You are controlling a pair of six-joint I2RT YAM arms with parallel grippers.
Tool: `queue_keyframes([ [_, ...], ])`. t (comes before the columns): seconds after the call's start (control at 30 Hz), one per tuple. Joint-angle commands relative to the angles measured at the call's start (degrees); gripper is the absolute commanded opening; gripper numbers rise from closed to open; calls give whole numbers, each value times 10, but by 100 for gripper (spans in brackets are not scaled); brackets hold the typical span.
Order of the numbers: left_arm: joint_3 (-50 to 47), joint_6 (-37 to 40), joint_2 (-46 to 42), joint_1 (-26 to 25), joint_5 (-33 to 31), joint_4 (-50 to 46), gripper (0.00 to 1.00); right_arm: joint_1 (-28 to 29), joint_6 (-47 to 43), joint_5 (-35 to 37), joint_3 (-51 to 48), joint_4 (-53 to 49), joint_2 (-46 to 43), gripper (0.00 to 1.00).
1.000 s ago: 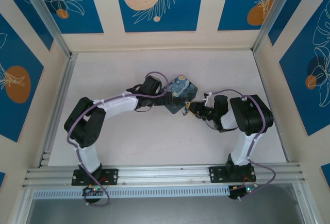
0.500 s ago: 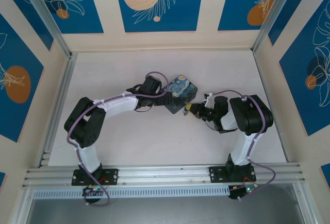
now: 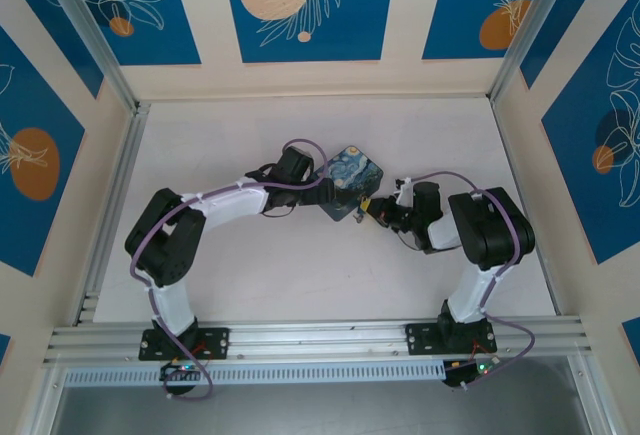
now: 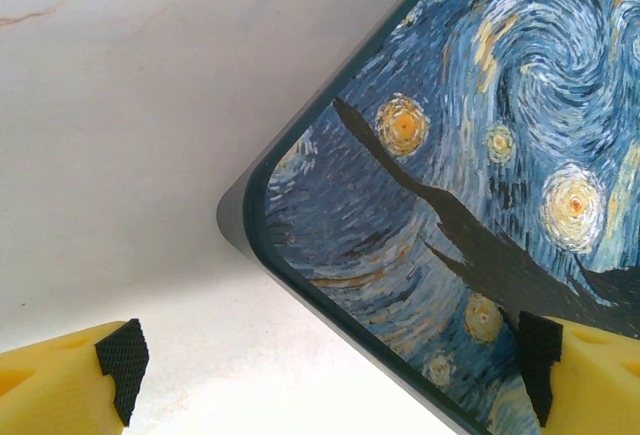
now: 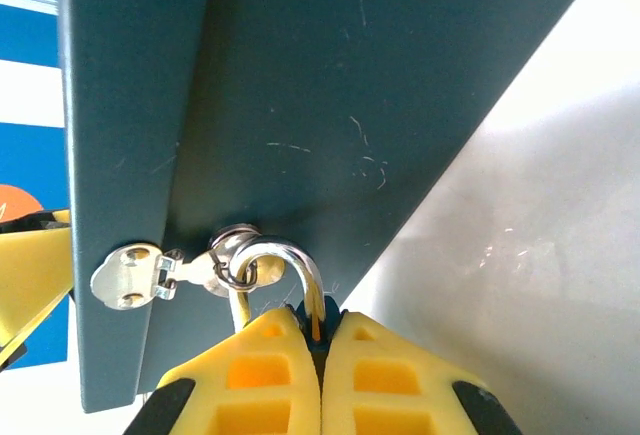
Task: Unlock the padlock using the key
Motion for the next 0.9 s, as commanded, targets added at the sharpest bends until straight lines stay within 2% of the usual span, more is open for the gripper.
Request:
queue_keyframes([
  [0.0,-40,19,55,2,-36,-161,94,-1,18,61,16,-41,-10,0],
  [0.53,-46,16,60,2,-31,-156,93,23,108,145,16,-12,-15,0],
  [0.87,-46,16,65,2,-28,-155,92,21,124,145,54,-26,-8,0],
])
